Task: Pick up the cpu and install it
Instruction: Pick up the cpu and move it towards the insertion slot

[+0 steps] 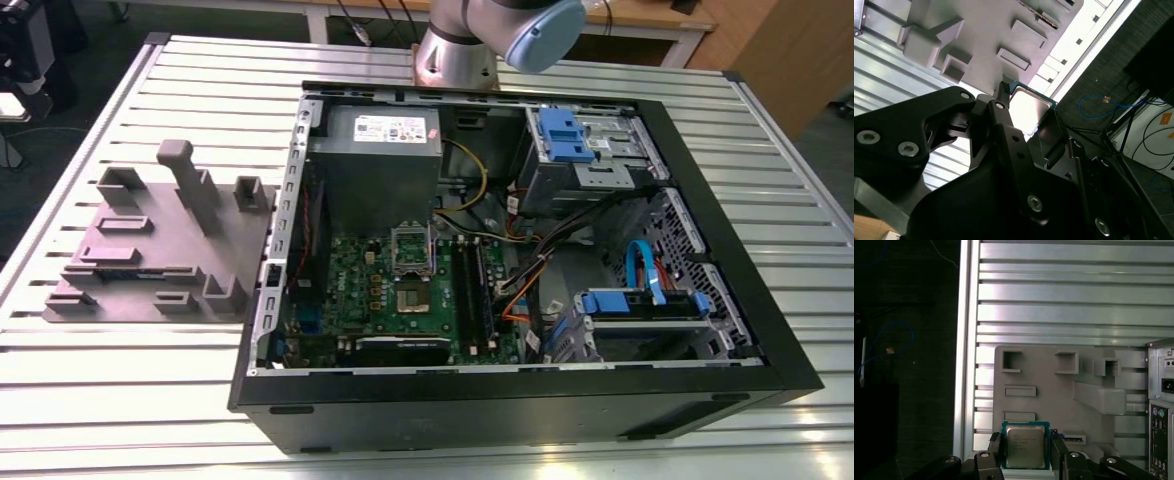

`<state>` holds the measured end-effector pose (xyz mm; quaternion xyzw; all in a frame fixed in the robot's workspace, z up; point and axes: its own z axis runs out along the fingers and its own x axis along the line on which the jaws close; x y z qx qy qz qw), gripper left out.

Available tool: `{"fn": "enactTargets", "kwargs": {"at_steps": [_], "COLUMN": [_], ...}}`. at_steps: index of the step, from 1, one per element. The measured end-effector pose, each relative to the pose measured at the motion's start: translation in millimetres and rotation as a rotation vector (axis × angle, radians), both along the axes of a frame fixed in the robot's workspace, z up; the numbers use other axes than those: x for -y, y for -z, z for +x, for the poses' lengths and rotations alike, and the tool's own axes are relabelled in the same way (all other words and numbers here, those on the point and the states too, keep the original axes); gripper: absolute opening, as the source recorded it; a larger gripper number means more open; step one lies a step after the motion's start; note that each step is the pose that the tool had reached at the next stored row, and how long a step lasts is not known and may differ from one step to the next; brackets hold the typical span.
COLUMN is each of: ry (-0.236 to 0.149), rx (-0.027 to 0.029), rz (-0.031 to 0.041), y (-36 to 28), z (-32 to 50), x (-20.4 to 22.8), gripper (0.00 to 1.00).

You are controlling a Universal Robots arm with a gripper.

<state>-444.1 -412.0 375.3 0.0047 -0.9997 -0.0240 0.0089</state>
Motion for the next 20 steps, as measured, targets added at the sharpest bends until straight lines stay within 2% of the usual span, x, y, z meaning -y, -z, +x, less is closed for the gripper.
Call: {"fn": "enactTargets", "kwargs": {"at_steps": [19, 20], "ry": [0.0, 0.0], "rx": [0.0, 0.0], "rz": [0.0, -0.0001], "y": [0.0, 0.0], "z": [4.7, 6.9], "x": [0.0, 0.0], "gripper": [0.47, 0.47]}}
